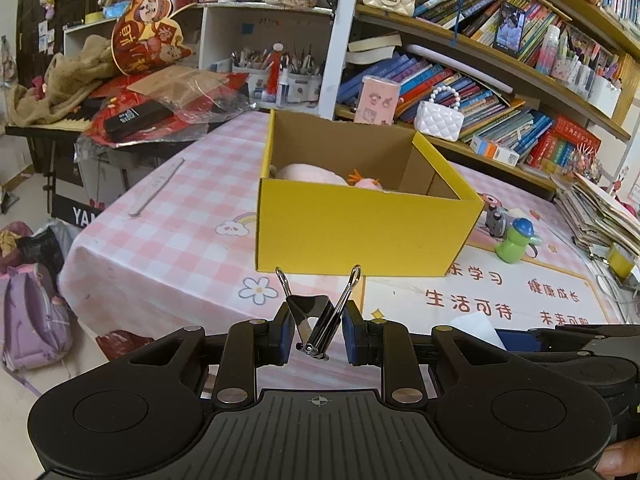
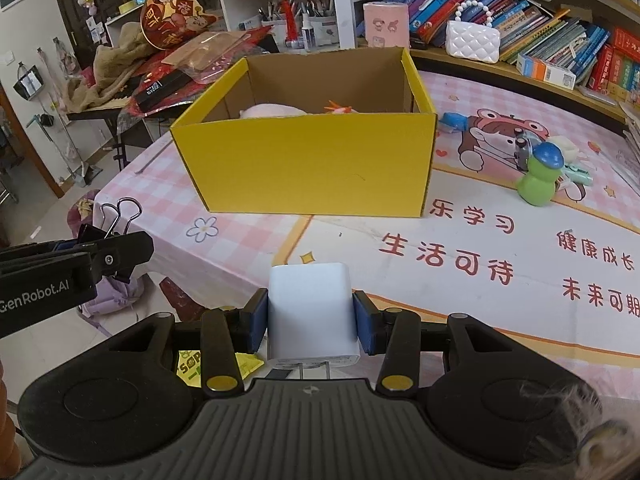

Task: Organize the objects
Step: 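Carry the binder clip and white charger over to the yellow box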

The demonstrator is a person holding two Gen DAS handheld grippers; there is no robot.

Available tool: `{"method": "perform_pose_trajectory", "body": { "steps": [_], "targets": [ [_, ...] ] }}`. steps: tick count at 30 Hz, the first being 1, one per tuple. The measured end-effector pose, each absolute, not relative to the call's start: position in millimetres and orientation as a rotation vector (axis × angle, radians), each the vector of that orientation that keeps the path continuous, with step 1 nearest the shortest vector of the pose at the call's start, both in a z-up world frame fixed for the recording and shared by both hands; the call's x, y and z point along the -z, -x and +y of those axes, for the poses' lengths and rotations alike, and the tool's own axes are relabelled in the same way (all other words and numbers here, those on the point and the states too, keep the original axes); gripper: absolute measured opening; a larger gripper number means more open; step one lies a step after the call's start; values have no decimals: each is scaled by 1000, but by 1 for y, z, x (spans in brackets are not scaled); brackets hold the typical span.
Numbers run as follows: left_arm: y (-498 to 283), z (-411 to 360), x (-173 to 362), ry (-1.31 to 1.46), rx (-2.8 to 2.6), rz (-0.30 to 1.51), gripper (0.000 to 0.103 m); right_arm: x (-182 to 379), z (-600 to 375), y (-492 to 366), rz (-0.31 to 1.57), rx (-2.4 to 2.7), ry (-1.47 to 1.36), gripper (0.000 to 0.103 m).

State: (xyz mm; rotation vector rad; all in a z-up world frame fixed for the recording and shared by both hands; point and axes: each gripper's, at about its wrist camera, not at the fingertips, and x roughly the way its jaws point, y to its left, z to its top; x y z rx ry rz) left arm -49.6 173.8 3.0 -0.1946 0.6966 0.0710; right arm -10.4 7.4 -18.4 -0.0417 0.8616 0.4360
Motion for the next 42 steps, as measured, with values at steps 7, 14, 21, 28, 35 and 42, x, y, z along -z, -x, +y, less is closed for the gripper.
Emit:
{"method": "perform_pose_trajectory", "body": {
  "steps": [7,14,21,28,35,42],
  "targets": [
    [45,181,-11,195,-74,665,23,6,17,6,791,-446,64,42],
    [17,188,-29,197,-79,604,24,-20,21,-25,676,-439,56,42],
    [-27,189,-39,184,-83,578,24,-36,31,-80,624,-456,39,42],
    [-76,189,-32,185,-101,604,24,-31,37,-136,644,-461,42,42],
    [-118,185,-17,175,-106,662,24,-14,43,-176,685,-479,79,42],
    [-141,183,2,152,-125,737,24,12,54,-197,773,-515,141,42]
  ]
}}
